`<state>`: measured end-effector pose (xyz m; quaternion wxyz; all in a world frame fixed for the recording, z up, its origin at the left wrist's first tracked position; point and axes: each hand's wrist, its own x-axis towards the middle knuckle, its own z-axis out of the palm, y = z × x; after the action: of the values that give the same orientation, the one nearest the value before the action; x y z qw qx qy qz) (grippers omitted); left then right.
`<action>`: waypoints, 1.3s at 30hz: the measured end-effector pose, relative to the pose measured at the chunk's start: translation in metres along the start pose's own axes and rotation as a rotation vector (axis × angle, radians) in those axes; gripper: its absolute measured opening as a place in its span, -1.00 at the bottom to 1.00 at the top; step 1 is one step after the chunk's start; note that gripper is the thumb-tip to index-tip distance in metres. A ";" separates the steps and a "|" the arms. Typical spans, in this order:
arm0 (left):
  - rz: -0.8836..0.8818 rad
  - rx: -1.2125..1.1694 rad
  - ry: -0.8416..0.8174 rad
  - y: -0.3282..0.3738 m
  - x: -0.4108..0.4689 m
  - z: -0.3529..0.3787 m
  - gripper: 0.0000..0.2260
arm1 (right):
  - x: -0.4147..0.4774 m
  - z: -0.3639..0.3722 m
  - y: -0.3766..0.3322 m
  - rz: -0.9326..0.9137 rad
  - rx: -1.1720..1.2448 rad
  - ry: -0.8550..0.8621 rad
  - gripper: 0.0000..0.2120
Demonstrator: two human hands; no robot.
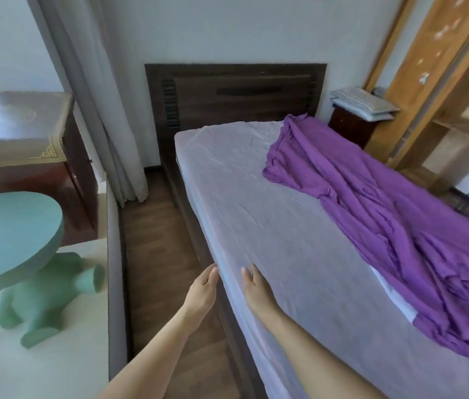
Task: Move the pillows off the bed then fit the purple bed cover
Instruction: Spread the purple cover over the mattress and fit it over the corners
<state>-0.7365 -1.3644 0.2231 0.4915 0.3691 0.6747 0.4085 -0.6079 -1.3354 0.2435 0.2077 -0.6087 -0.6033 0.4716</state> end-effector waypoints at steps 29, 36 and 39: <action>0.129 0.147 -0.172 0.108 0.206 0.014 -0.54 | 0.185 -0.046 -0.062 0.078 0.061 0.108 -0.47; 0.125 0.127 -0.180 0.129 0.276 0.012 -0.53 | 0.250 -0.058 -0.082 0.080 0.053 0.121 -0.47; 0.126 0.113 -0.207 0.141 0.302 0.011 -0.54 | 0.279 -0.063 -0.089 0.108 0.055 0.151 -0.46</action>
<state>-0.7859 -1.0348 0.2403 0.5103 0.4778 0.6179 0.3597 -0.6525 -1.0393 0.2557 0.2433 -0.6683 -0.5390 0.4512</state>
